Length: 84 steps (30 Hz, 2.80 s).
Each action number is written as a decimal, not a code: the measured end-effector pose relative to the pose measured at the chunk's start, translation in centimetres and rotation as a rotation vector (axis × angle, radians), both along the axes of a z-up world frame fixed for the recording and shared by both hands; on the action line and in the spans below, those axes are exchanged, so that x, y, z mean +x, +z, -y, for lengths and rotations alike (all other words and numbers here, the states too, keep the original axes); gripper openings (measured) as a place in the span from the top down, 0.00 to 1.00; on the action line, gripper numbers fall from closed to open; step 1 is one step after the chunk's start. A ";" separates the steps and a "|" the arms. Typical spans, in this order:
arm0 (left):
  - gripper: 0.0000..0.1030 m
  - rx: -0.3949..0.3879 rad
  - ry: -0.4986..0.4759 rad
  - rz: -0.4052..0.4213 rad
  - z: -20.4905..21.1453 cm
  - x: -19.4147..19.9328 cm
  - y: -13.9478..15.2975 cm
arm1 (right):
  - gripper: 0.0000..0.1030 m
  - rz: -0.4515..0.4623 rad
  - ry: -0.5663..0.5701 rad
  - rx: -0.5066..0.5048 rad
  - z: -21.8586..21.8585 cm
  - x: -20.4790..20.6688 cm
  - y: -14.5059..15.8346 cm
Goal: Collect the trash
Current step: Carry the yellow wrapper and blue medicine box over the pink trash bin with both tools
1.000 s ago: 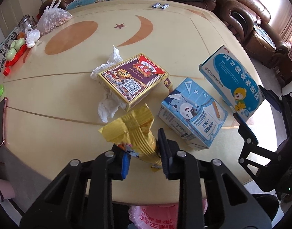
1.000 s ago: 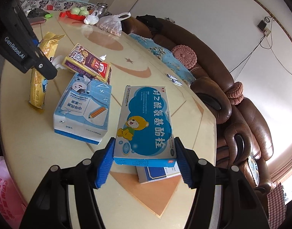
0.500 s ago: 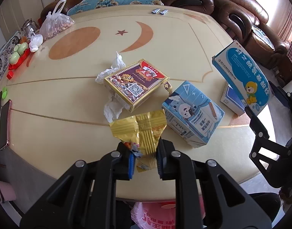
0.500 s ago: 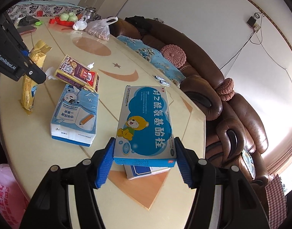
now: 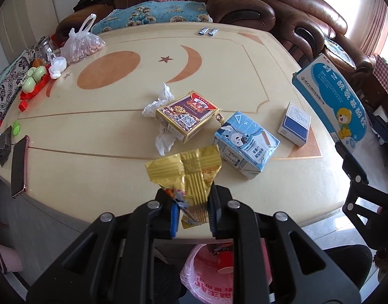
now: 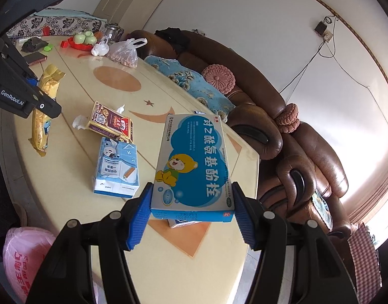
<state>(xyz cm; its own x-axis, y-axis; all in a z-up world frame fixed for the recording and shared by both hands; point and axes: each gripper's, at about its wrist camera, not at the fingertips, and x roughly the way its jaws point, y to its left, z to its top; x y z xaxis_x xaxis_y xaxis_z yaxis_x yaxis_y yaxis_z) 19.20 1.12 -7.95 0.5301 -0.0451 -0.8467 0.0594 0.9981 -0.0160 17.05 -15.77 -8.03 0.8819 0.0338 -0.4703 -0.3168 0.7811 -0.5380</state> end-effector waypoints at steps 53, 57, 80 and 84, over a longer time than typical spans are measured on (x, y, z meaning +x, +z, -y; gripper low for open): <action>0.82 0.031 -0.216 -0.050 1.9 -16.0 -3.9 | 0.43 -0.161 -0.082 0.113 -3.1 -19.5 0.2; 0.82 0.029 -0.222 -0.089 2.1 -16.0 -5.4 | 0.43 -0.214 -0.087 0.128 -3.3 -19.5 -1.5; 0.82 0.024 -0.296 -0.291 4.6 -14.0 -14.9 | 0.43 -0.500 -0.149 0.192 -2.5 -16.9 -11.7; 0.82 0.028 -0.316 -0.344 5.2 -13.6 -16.8 | 0.43 -0.548 -0.154 0.199 -2.5 -16.4 -13.2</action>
<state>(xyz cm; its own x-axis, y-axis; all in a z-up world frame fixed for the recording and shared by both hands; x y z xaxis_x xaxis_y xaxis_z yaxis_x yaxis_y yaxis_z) 5.60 -4.04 -24.74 0.1824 -0.1339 -0.9741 0.3566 0.9322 -0.0613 0.60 -13.29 -21.27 0.5144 0.0589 -0.8555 -0.3814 0.9093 -0.1667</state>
